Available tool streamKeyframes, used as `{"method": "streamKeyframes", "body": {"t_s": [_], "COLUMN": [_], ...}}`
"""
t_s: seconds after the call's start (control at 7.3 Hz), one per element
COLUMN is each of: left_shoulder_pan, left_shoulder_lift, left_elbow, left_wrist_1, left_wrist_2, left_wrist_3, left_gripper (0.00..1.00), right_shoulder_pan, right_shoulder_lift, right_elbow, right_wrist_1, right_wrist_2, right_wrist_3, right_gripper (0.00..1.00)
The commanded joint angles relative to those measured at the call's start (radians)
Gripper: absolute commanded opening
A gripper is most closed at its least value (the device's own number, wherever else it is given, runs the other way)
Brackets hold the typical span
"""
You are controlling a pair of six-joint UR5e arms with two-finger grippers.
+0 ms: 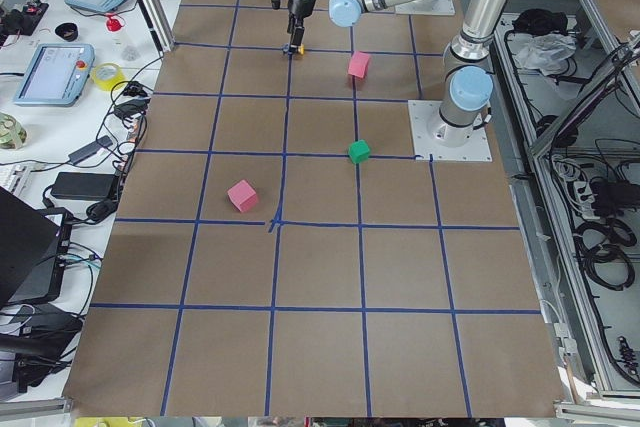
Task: Align button upright
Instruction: 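Reach the left gripper down over the switch lying on the table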
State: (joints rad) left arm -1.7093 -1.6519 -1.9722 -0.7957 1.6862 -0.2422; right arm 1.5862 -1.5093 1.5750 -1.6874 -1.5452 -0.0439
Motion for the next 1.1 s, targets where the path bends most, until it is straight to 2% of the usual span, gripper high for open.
{"method": "streamKeyframes", "body": {"t_s": [0.0, 0.27, 0.55, 0.82, 0.96], "left_shoulder_pan": [-0.056, -0.154, -0.208, -0.255, -0.285], "left_shoulder_lift": [-0.067, -0.15, -0.25, -0.302, -0.321], "left_elbow": [-0.112, -0.109, -0.109, -0.109, -0.111], "left_wrist_1": [0.264, 0.3, 0.464, 0.583, 0.63], "left_wrist_2": [0.001, 0.012, 0.012, 0.015, 0.053], "left_wrist_3": [-0.054, -0.197, -0.212, -0.223, -0.204], "left_gripper": [0.98, 1.0, 1.0, 1.0, 1.0], "right_shoulder_pan": [0.0, -0.002, -0.008, -0.006, -0.009], "right_shoulder_lift": [0.0, 0.0, 0.0, 0.001, 0.003], "right_elbow": [0.008, 0.011, 0.004, 0.003, 0.005], "right_wrist_1": [0.0, 0.0, -0.001, -0.024, -0.025], "right_wrist_2": [0.002, -0.004, -0.016, -0.019, -0.032], "right_wrist_3": [0.002, 0.001, -0.011, -0.013, -0.011], "right_gripper": [1.0, 1.0, 1.0, 1.0, 1.0]}}
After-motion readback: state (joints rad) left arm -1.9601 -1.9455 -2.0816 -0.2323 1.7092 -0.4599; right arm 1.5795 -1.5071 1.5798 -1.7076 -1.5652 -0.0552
